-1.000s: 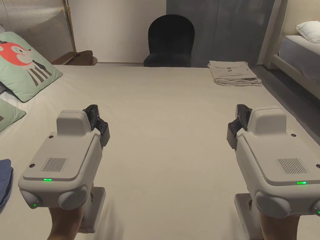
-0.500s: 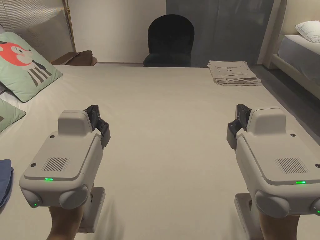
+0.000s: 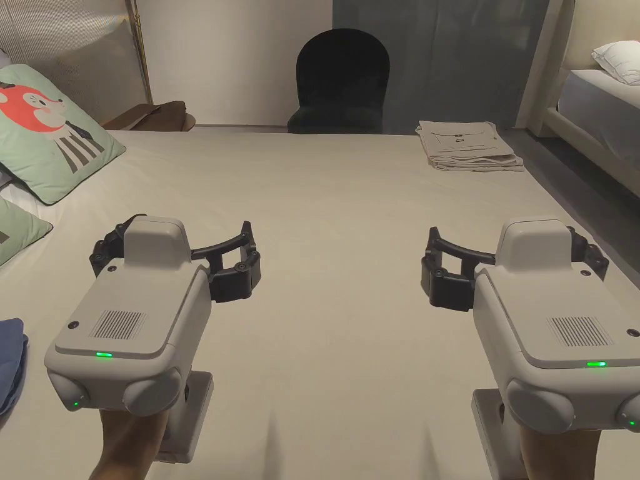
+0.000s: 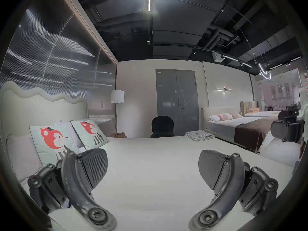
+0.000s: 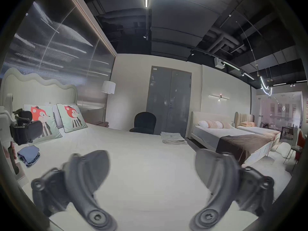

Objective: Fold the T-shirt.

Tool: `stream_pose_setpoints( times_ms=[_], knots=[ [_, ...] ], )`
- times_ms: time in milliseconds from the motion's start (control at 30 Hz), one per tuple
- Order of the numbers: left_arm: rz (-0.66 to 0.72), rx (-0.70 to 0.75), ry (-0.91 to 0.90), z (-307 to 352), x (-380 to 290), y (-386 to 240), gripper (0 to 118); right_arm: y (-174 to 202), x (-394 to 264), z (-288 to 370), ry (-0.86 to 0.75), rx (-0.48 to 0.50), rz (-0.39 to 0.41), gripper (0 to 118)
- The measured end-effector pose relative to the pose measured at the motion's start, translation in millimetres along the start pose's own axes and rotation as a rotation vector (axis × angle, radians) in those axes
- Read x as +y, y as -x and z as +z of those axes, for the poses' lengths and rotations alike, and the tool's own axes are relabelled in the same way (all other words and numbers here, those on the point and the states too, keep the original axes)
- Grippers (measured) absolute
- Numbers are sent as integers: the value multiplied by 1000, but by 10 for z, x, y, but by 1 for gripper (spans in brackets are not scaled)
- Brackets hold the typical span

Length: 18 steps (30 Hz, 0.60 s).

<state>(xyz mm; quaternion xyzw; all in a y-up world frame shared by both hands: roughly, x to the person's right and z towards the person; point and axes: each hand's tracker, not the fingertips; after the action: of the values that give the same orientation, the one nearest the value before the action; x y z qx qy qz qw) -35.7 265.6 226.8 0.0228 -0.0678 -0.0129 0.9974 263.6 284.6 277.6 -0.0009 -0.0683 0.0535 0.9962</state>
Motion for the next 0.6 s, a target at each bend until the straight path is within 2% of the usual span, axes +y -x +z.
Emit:
stream_pose_setpoints(
  times_ms=[33, 67, 600],
  knots=[
    [-8, 6, 0, -4, -2, -10, 109, -1, -6, 2, -2, -2, 1, 111],
    [-12, 11, 2, -7, 1, -15, 109, -2, -13, 8, -8, -2, 0, 113],
    [-1, 8, -3, 23, 14, 14, 110, 17, 2, 40, -12, 11, -10, 114]
  ],
)
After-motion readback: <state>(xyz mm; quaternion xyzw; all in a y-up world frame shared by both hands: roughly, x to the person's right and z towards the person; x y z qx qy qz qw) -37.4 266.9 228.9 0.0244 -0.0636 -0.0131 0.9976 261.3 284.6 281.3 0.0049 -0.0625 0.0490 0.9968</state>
